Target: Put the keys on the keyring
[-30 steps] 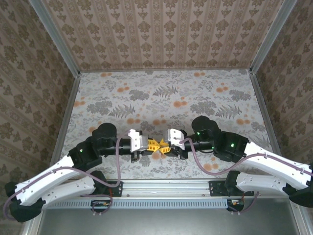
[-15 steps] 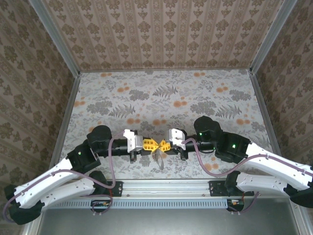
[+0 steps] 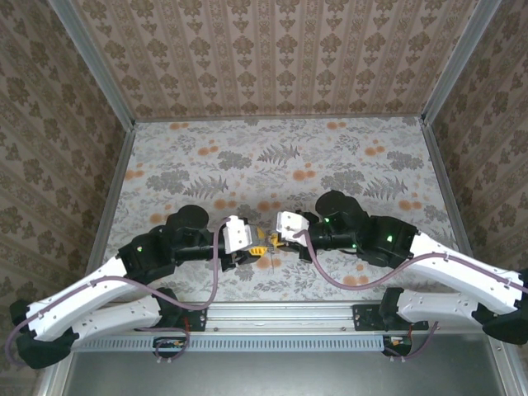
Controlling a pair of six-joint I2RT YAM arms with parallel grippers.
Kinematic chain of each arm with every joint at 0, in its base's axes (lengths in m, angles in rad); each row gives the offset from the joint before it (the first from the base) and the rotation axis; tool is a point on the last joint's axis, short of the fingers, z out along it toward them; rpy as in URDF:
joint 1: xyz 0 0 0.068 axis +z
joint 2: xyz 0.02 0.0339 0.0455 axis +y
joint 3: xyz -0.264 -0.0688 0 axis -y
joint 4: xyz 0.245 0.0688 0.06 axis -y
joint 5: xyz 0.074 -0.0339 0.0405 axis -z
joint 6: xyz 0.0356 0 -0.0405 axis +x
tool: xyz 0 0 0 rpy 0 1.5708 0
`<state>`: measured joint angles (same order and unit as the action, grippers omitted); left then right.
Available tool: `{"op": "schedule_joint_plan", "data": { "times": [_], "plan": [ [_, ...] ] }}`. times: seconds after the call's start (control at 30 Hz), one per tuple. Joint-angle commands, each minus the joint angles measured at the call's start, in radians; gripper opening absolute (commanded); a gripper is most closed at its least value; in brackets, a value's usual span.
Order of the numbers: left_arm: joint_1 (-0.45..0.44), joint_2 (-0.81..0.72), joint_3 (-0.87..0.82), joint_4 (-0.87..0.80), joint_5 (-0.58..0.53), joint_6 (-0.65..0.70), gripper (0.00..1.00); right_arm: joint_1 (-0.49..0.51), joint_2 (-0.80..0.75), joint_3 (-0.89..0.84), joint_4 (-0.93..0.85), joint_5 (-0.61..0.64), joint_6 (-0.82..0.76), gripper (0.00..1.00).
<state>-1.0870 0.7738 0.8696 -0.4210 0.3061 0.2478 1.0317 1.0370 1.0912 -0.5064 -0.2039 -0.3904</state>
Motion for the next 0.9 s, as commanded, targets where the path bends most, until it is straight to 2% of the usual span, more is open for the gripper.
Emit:
{"op": "schedule_joint_plan", "data": {
  "times": [0.0,0.23,0.53,0.63,0.73,0.87],
  "plan": [
    [-0.007,0.003,0.019,0.004,-0.013,0.023,0.29,0.012,0.022,0.047,-0.086,0.037,-0.035,0.00],
    [-0.007,0.019,0.023,0.012,-0.006,0.026,0.29,0.025,0.050,0.068,-0.144,0.028,-0.048,0.00],
    [-0.006,0.068,0.032,0.018,0.060,0.042,0.28,0.025,0.034,0.057,-0.095,-0.033,-0.035,0.00],
    [-0.007,0.088,0.036,0.027,0.086,0.045,0.22,0.024,0.042,0.061,-0.093,-0.041,-0.033,0.00],
    [-0.006,0.086,0.025,0.052,0.108,0.039,0.00,0.024,0.036,0.052,-0.085,-0.047,-0.030,0.00],
    [-0.002,0.048,0.000,0.094,0.134,0.021,0.00,0.014,0.005,0.024,-0.060,-0.060,-0.010,0.00]
  ]
}}
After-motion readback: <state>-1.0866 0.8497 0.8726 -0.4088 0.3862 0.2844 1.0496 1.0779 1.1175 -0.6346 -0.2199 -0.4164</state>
